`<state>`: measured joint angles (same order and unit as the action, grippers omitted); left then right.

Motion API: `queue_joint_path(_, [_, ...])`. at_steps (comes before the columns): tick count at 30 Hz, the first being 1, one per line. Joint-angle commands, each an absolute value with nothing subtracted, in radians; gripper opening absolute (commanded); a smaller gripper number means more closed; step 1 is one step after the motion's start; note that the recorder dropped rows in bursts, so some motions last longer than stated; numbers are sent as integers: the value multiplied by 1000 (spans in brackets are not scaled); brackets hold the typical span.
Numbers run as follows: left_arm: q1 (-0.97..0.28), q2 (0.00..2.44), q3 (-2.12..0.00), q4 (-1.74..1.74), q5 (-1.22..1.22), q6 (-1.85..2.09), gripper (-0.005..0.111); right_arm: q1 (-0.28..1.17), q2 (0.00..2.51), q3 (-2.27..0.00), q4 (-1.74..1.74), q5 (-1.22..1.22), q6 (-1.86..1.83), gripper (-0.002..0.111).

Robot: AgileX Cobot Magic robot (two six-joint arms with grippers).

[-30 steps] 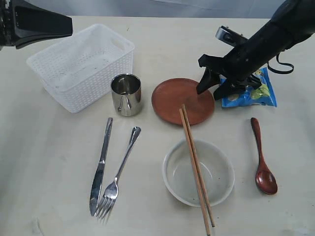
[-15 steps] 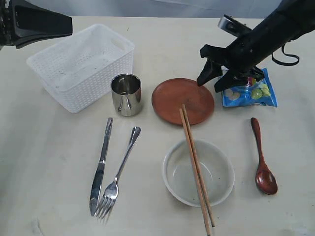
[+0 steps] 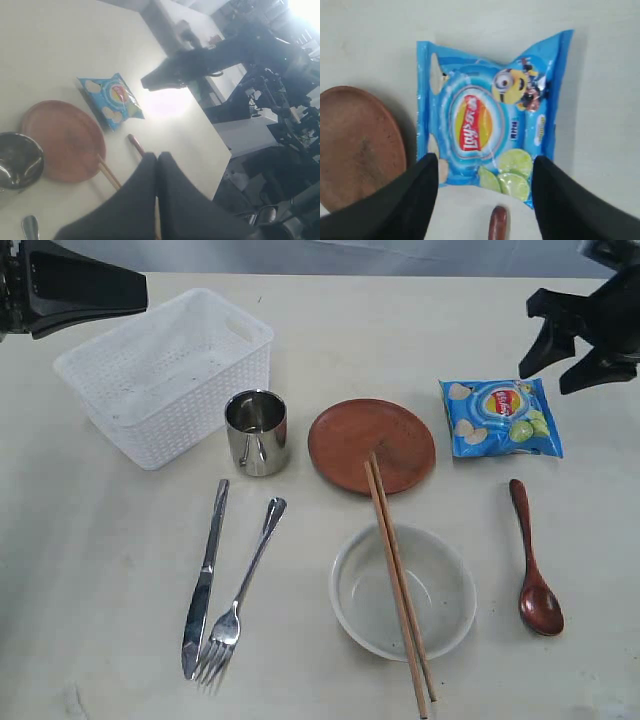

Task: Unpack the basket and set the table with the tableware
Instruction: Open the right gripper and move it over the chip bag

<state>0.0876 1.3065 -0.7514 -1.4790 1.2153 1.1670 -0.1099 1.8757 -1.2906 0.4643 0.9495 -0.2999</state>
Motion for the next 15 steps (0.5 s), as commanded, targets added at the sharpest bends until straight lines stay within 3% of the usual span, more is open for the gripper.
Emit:
queue_joint_path(1, [90,1298,-748,-1499,1221,1173,0,-138,1869,-1289,440,933,-290,53])
queue_joint_path(15, [90,1298,-748,-1499,1221,1191,0,-138,2003,-1289,349,917,-254,53])
